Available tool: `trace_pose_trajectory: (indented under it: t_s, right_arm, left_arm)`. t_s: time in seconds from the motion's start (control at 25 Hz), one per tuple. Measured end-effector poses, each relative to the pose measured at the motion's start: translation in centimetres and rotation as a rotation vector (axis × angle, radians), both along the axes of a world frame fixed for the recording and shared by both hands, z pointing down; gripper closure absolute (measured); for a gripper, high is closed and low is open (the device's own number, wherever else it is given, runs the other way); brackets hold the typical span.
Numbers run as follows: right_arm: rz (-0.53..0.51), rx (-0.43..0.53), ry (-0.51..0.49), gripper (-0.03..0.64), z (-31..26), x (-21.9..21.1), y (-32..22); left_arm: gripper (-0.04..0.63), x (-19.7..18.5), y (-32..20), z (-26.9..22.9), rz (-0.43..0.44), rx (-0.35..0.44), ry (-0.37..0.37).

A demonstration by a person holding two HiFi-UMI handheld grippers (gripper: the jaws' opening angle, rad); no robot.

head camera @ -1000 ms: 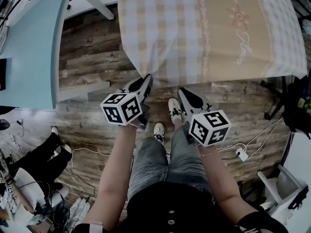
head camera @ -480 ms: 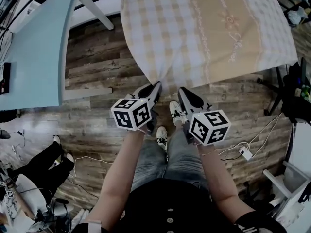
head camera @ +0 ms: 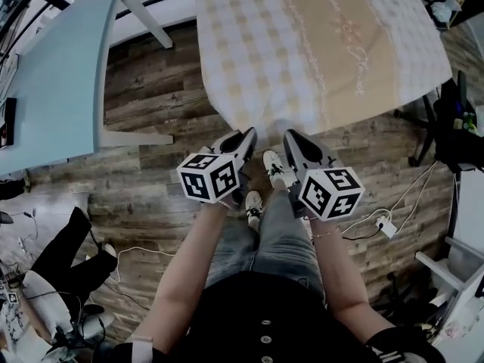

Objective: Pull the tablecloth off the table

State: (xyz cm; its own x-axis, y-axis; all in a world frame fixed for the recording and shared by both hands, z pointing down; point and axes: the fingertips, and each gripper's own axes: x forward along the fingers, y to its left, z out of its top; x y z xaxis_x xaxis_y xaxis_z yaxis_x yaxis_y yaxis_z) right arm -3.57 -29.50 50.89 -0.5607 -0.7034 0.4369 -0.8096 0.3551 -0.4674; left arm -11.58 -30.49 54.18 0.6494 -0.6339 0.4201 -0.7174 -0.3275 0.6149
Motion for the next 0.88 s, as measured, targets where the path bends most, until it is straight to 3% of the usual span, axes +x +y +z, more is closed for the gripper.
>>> trace_pose_trajectory:
  t_s: [0.12, 0.48, 0.88]
  right_arm:
    - [0.039, 0.006, 0.001, 0.589, 0.4, 1.6, 1.8]
    - [0.066, 0.021, 0.028, 0.589, -2.2, 3.1, 3.8]
    - [0.032, 0.043, 0.072, 0.589, -3.6, 2.3, 7.6]
  left_arm:
    - [0.580, 1.1, 2.1, 0.1, 0.037, 0.016, 0.006]
    - [0.579, 0.7, 3.3, -2.3, 0.037, 0.030, 0.031]
    - [0.578, -0.4, 5.2, -3.6, 0.010, 0.037, 0.072]
